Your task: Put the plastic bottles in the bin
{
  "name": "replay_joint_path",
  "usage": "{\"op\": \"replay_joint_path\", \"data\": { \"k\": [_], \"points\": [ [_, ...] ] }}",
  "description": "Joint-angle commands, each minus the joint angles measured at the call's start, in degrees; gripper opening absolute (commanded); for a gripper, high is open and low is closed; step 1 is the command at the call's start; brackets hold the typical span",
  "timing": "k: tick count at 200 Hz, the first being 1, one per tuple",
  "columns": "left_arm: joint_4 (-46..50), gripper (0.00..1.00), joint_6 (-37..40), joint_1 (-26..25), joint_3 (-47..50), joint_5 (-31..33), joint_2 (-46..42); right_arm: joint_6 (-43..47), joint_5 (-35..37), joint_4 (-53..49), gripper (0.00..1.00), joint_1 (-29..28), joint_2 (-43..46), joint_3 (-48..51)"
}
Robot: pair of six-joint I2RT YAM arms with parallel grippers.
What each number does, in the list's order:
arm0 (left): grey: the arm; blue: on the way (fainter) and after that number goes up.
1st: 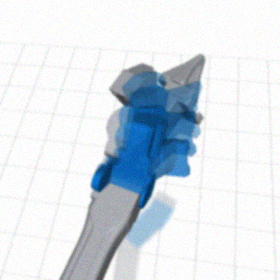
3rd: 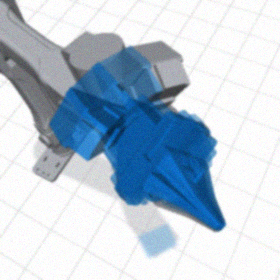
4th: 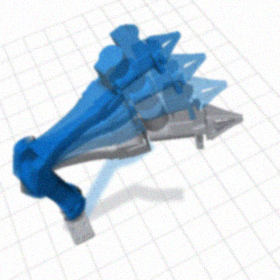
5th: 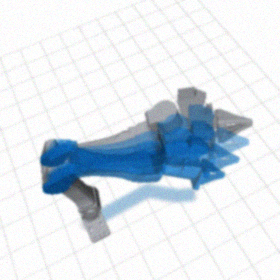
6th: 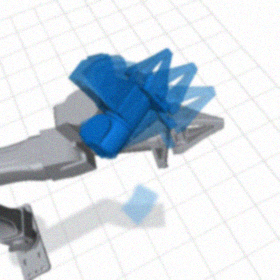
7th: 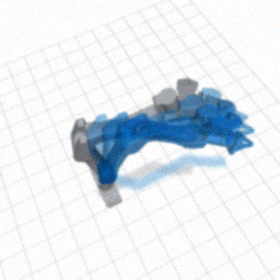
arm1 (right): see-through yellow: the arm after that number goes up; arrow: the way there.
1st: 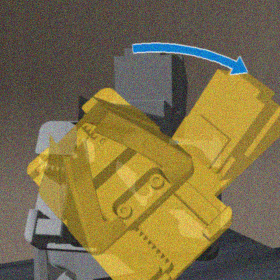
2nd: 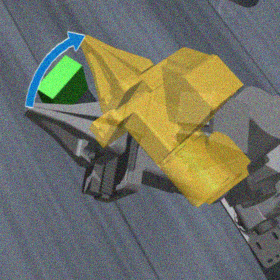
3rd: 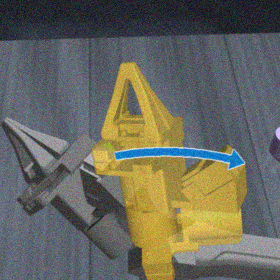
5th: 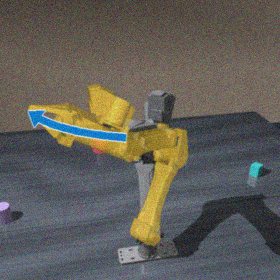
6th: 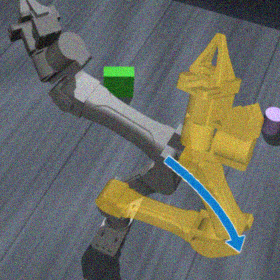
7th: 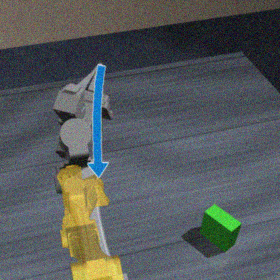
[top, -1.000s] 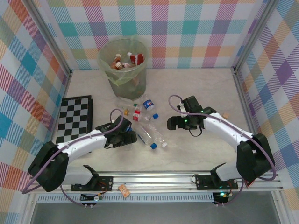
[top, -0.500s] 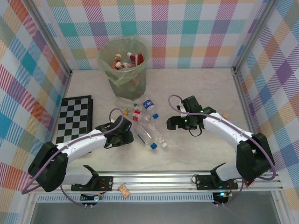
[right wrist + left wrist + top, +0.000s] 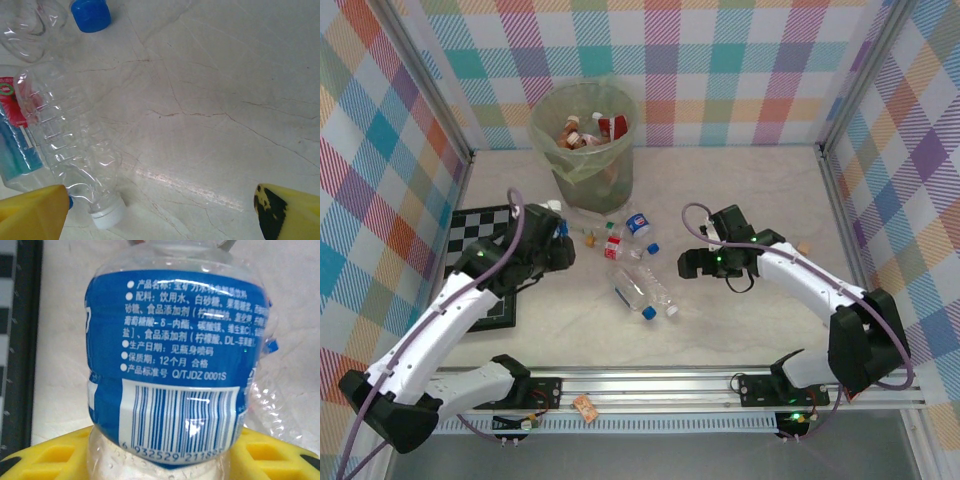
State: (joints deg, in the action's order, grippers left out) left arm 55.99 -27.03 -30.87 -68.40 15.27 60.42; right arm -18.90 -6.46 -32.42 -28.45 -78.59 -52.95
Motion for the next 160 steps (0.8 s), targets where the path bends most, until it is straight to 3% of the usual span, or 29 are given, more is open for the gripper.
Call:
{"op": "replay_joint_path", "data": {
  "k": [1,32,67,160],
  "points": [
    [3.43,0.46,7.53,2.29,-7.11,-0.81,2.06,-0.75,0.24,-0.12,0.95,0.33,2.42,0.04],
    [0.48,0.45,13.28,7.22,-18.42,-8.15,9.43,-1.8,-0.3,0.06,0.95,0.32,3.8,0.79],
    [-5.87,0.39,14.74,13.5,-31.15,-18.02,18.83,-3.15,-1.1,0.17,0.95,0.3,5.92,2.32],
    [-10.16,0.33,9.78,20.13,-68.96,-22.08,49.25,-3.95,-0.51,-1.64,0.95,0.27,9.81,4.85]
  ]
}}
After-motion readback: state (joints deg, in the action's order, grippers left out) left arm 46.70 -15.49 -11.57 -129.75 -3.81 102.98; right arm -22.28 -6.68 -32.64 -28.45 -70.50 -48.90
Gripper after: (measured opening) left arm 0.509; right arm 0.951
